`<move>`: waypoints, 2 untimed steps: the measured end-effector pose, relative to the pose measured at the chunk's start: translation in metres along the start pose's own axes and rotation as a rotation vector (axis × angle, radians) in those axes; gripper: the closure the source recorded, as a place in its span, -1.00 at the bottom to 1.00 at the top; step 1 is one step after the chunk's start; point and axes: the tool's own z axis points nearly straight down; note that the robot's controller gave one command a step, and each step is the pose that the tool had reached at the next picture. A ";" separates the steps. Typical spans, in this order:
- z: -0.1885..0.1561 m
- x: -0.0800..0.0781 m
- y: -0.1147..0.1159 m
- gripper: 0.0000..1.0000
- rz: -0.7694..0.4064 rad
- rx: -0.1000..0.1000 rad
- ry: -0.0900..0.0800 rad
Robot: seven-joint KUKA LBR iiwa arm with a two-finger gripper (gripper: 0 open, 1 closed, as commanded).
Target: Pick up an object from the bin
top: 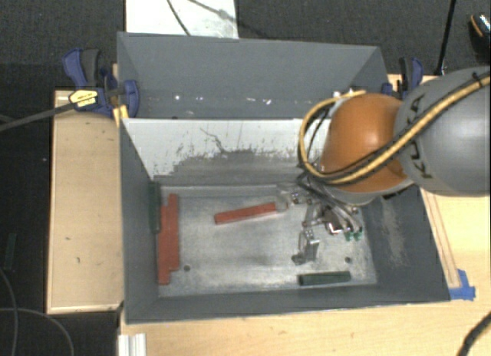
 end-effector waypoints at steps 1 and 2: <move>0.070 -0.052 0.038 -1.00 -0.053 0.000 0.005; 0.066 -0.052 0.035 1.00 -0.053 0.003 0.003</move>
Offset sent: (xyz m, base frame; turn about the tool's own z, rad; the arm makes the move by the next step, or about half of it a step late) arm 0.0444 0.0436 -0.0664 -0.0458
